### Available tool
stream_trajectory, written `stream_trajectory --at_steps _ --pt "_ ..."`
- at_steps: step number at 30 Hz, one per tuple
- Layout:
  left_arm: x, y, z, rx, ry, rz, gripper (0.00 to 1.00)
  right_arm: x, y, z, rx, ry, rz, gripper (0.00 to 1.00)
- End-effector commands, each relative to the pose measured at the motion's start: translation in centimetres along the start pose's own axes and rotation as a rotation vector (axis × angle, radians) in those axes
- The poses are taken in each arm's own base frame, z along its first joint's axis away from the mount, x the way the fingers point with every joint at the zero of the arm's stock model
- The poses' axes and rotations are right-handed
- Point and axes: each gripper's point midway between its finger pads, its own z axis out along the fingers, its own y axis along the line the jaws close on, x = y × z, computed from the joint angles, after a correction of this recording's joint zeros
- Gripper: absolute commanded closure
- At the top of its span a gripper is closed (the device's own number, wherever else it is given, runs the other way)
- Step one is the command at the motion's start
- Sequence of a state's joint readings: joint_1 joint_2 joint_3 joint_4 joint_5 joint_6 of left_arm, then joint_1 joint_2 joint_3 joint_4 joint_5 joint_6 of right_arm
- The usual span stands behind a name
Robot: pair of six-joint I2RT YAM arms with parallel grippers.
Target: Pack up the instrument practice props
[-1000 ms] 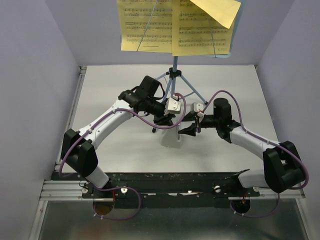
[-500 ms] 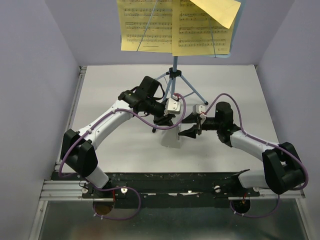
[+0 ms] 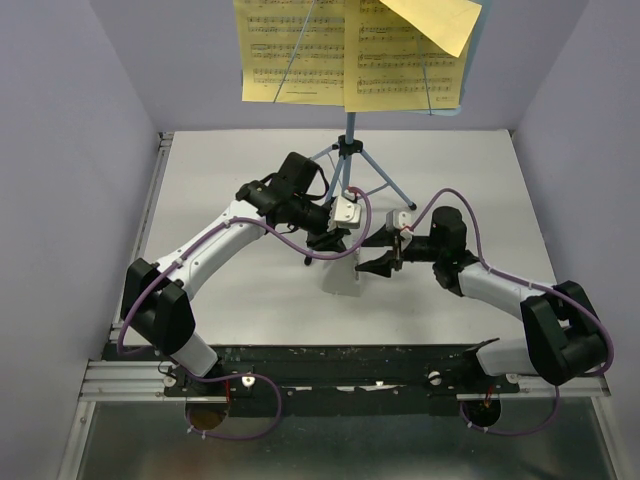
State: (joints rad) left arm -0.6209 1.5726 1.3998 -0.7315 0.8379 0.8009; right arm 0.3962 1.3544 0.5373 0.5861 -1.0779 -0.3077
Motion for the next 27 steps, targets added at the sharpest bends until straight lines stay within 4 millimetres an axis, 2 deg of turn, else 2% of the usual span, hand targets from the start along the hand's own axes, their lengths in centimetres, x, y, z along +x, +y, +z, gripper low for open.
stream_trajectory --at_steps 1,6,11,21,27 --pt "5.2 -2.5 0.0 0.054 0.155 -0.165 0.93 1.5 1.9 0.4 -0.055 0.019 -0.009 1.0" --pt "5.3 -2.5 0.0 0.049 0.155 -0.165 0.92 2.1 2.5 0.6 -0.065 0.036 0.025 1.0" --pt "5.2 -2.5 0.0 0.047 0.154 -0.164 0.91 2.8 2.3 0.5 -0.043 0.065 0.085 1.0" --pt "5.6 -2.6 0.1 0.056 0.162 -0.162 0.9 3.8 0.7 0.3 0.071 0.099 0.135 1.0" --pt "5.8 -2.6 0.1 0.06 0.168 -0.151 0.9 4.3 1.4 0.4 0.02 0.115 0.111 1.0"
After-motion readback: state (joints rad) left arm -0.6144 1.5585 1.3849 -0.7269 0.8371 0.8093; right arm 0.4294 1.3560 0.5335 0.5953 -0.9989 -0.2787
